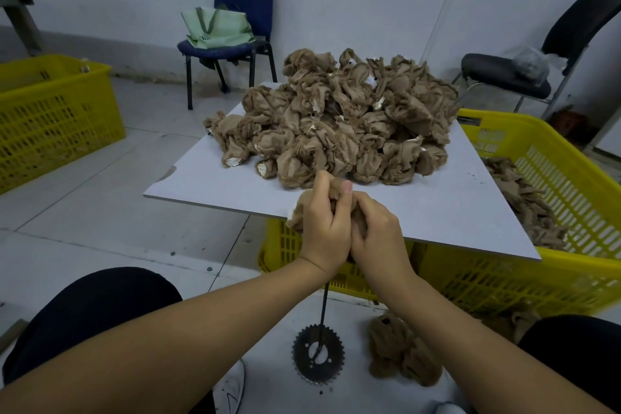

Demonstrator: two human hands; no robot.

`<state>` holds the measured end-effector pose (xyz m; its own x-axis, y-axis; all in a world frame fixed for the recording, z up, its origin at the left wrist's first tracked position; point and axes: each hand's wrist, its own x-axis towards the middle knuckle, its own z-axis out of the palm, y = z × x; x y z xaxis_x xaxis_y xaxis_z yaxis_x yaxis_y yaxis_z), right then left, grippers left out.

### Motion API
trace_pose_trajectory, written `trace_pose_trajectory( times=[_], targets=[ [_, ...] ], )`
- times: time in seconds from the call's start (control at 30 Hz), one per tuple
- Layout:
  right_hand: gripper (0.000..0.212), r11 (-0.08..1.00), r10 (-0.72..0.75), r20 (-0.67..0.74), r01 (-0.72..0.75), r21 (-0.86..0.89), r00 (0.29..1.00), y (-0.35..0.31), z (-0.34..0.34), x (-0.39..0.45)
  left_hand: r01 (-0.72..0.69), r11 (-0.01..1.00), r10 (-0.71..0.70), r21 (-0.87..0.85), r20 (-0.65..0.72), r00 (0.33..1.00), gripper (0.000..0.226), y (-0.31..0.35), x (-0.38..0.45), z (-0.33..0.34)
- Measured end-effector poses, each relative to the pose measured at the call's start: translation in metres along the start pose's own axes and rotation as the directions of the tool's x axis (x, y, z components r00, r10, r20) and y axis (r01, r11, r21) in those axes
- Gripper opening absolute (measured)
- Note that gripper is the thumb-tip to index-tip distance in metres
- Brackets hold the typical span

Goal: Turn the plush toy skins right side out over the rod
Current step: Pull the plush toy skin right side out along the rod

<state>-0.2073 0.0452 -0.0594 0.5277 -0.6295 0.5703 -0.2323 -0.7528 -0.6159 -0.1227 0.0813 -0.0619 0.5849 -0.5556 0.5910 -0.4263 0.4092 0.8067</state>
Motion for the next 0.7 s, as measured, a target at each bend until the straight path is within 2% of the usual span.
trace_pose_trajectory(
  times=[0.23,0.47,0.6,0.7],
  targets=[
    [0.011,0.997,0.066,0.116,-0.062,-0.038,0.991,0.009,0.0,-0.004,0.067,0.987,-0.078,0.146,0.067,0.995,0.023,-0.015,-0.007,0.0],
    [0.013,0.992,0.035,0.109,-0.021,-0.128,0.993,0.006,-0.004,0.0,0.093,0.992,-0.097,0.087,0.041,0.994,0.015,-0.007,0.002,0.002],
    [0.015,0.983,-0.021,0.068,0.033,-0.179,0.997,0.001,-0.014,0.008,0.155,0.988,-0.156,0.024,0.04,0.987,0.027,0.005,0.019,0.006],
    [0.013,0.978,-0.024,0.103,0.044,-0.202,0.994,-0.001,-0.015,0.009,0.182,0.983,-0.183,0.021,0.063,0.981,0.034,0.002,0.021,0.004]
  ],
)
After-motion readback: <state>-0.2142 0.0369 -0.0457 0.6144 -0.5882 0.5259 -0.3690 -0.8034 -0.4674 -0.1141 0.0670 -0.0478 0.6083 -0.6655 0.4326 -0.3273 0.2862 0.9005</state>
